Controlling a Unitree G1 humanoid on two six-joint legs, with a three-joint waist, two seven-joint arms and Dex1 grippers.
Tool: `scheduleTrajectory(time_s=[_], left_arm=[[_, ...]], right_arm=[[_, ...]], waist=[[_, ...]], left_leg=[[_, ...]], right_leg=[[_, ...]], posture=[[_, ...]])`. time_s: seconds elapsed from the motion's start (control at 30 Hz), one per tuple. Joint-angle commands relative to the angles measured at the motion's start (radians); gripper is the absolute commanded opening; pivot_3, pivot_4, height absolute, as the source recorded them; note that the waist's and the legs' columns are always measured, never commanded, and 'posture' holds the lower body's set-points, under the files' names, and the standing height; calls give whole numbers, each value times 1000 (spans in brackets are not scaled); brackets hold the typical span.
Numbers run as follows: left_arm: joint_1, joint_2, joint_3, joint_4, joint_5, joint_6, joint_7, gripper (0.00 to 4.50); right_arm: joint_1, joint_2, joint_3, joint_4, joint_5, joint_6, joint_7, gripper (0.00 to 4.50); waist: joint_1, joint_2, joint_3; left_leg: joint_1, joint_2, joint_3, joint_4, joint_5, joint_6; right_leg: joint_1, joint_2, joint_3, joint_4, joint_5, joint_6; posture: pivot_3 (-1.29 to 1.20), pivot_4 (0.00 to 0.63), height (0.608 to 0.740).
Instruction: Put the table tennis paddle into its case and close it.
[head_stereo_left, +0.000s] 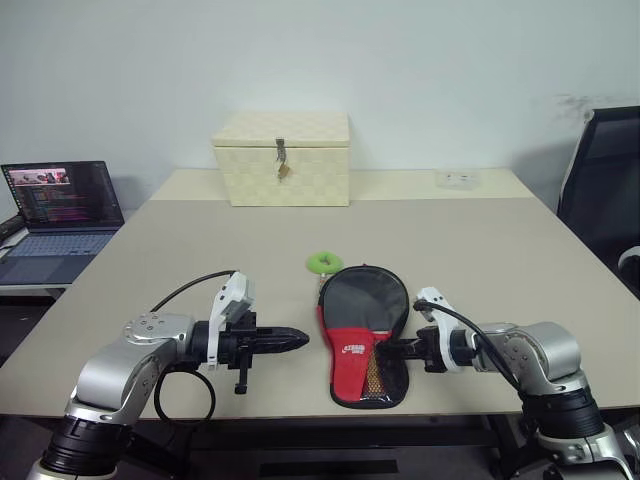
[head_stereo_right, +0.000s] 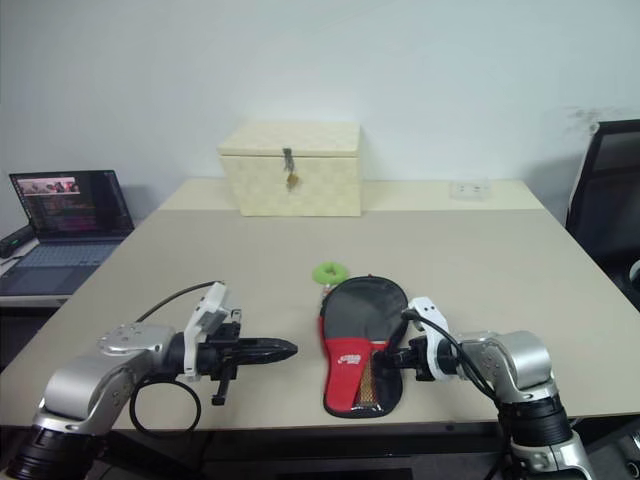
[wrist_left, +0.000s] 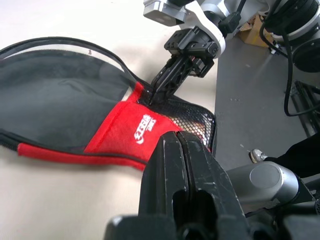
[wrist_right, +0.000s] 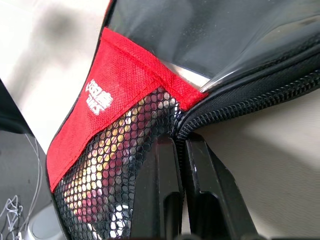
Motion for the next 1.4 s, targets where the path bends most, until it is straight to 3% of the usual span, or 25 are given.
scheduleTrajectory(time_s=[0.03, 0.27, 0.47, 0.63, 0.8, 0.93, 1.1, 1.2, 1.3, 1.4], left_arm=[[-4, 17, 0, -33, -12, -11, -2, 0], [-1, 21, 2, -34, -12, -10, 5, 0], [-3, 21, 1, -32, -9, -12, 9, 0], [1, 22, 4, -34, -6, -14, 15, 0], [7, 19, 10, -27, -2, -18, 32, 0], [-15, 3, 19, 15, 19, -35, 81, 0], [-83, -33, 19, 120, 79, -87, 175, 0], [-143, -71, 16, 210, 135, -134, 254, 0], [-210, -111, 8, 311, 191, -170, 327, 513], [-284, -154, -8, 431, 248, -218, 385, 1575]], right_arm=[[-21, -37, -23, -21, 30, 1, 14, 24], [-33, -86, -19, -20, 60, 3, 20, 24], [-9, -33, -31, -40, 77, 35, -11, 24], [40, -19, -42, -122, 86, 68, -39, 1318], [94, -181, 29, -234, 54, -44, 3, 2943], [83, -283, 11, -297, 102, -111, 91, 4328], [-30, -171, -112, -245, 218, -141, 101, 4465], [-84, -73, -56, -175, 160, -201, 28, 4465], [-95, 15, 38, -79, 67, -283, -45, 4500], [-86, 60, 99, -26, 9, -341, -73, 4500]], waist=[[1, 0, 0], [2, 0, 0], [2, 0, 0], [2, 0, 0], [7, 1, 1], [7, 1, 1], [6, 0, 1], [8, 0, 1], [13, -1, 0], [18, 0, 1]], left_leg=[[0, 0, 0, 0, 0, 0], [-1, 0, 0, 0, 0, 0], [-2, 0, 0, 0, 0, 0], [-3, 0, -1, 0, 0, 0], [-4, -1, -2, 0, 0, 0], [-4, 0, -2, 0, 0, 0], [-4, 1, -1, 0, 0, 0], [-4, 1, -2, 1, 0, 0], [-5, 0, -2, 1, 0, 0], [-7, -2, -2, 1, 0, 0]], right_leg=[[0, 0, 0, 0, 0, 0], [0, 0, 0, -2, 0, 0], [0, 0, 0, -2, 0, 0], [0, 0, 0, -2, 0, 0], [0, -1, 0, -4, -1, 1], [0, -1, -1, -7, -1, 2], [0, 0, -1, -7, -1, 2], [1, 0, -1, -7, -1, 3], [1, 0, -2, -7, 1, 0], [-1, -1, -2, -7, 3, -1]], posture=[[0, 150, 740], [0, 150, 740], [0, 150, 740], [0, 150, 740], [0, 150, 740], [0, 150, 740], [0, 150, 740], [0, 150, 740], [0, 150, 740], [0, 150, 740]])
